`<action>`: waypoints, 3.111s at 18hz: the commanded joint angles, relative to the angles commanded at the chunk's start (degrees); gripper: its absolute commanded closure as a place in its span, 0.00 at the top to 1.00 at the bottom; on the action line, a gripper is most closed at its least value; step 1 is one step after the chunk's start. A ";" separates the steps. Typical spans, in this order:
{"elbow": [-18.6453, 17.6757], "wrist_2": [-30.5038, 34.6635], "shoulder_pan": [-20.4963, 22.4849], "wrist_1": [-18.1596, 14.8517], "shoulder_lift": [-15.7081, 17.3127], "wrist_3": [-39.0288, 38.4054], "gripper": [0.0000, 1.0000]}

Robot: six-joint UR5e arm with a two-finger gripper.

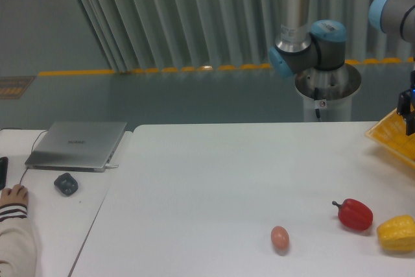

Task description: Place the triangular bread in the basket

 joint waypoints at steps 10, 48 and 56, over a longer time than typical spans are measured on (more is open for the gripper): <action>0.00 0.52 0.00 -0.09 0.26 -0.70 1.00; 3.60 8.43 -3.52 10.28 -20.66 -5.36 0.18; 3.34 8.17 -3.52 10.20 -19.78 -5.45 0.00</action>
